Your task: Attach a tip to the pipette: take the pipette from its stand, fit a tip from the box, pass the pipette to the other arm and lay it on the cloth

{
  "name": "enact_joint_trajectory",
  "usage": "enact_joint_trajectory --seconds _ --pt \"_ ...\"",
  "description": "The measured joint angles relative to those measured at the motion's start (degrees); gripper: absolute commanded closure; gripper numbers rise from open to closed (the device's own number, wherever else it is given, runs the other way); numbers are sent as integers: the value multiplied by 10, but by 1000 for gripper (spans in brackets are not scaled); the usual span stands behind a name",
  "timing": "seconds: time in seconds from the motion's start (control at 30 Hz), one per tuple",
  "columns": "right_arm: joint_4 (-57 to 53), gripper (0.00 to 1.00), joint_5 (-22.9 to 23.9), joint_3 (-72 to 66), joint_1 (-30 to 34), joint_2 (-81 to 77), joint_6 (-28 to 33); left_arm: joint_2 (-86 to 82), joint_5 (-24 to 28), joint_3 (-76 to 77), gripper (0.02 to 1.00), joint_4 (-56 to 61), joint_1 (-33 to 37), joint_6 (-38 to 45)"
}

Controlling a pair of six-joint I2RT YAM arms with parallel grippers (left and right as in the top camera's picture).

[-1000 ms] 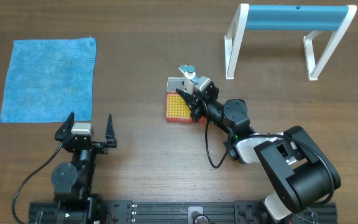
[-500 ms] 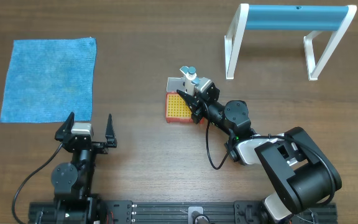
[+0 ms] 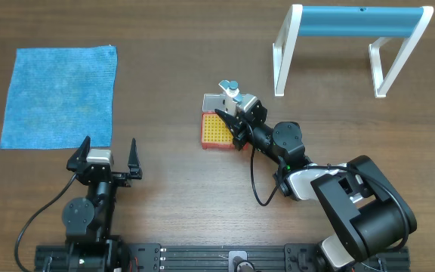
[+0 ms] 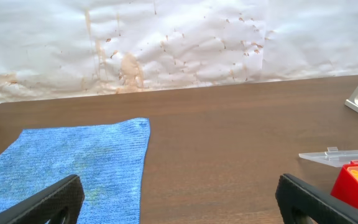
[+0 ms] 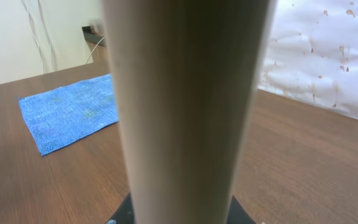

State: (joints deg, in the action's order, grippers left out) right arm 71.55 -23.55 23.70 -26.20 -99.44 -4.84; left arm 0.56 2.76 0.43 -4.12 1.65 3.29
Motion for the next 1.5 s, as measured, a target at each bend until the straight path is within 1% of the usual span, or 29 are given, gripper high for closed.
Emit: enact_joint_trajectory --seconds 0.23,0.57,0.83,0.93,1.07,1.13,1.2,1.23,1.27,1.3,1.37,1.43,1.5 --pt "49 919 0 -12 0 -12 0 0 0 0 23 0 0 0" --pt "76 921 0 -15 0 -17 -4 0 0 0 23 0 0 0" --pt "76 921 0 -15 0 47 -4 0 0 0 23 0 0 0" --pt "78 921 -7 -15 0 67 -5 0 0 0 23 0 0 0" --pt "66 921 -22 -15 0 94 -36 0 0 0 23 0 0 0" --pt "25 921 -36 -14 0 121 -54 0 0 0 23 0 0 0" --pt "-45 921 -55 -5 0 152 -67 0 0 0 23 0 0 0" --pt "-101 921 -68 5 0 172 -71 0 0 0 23 0 0 0" --pt "-161 921 -82 19 0 193 -75 0 0 0 23 0 0 0" --pt "-253 921 -98 42 0 219 -78 0 0 0 23 0 0 0" --pt "-388 921 -114 87 0 253 -84 0 0 0 23 0 0 0" --pt "-539 917 -123 146 0 279 -88 0 0 0 23 0 0 0" --pt "-666 919 -129 208 0 289 -93 0 0 0 23 0 0 0"
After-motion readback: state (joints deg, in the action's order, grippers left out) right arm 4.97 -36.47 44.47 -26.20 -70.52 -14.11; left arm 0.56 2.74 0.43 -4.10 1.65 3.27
